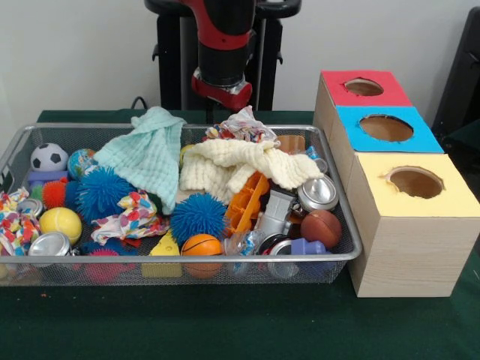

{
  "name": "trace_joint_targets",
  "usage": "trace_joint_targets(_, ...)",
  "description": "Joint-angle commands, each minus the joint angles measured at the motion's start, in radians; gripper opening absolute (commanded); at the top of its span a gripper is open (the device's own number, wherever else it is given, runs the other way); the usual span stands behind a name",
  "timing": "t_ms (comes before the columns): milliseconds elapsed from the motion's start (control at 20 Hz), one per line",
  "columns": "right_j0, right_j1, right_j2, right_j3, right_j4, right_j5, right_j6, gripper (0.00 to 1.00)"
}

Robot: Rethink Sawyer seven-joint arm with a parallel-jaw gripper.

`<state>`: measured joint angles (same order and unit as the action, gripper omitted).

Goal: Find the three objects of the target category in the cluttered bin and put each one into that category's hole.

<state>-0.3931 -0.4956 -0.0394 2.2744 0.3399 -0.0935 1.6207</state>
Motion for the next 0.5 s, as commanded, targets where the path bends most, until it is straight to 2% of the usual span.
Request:
trace_joint_targets(50, 0.011, -0.052, -0.025, -0.188, 0.073, 0.163, 0.171, 1.0)
trace_joint_targets(250, -0.019, -0.068, 0.006, -0.193, 0.054, 0.175, 0.185, 1.0)
trace_joint_targets(400, -0.056, -0.075, 0.052, -0.198, 0.032, 0.126, 0.185, 1.0)
trace_joint_targets(500, -0.066, -0.081, 0.064, -0.211, 0.029, 0.135, 0.177, 1.0)
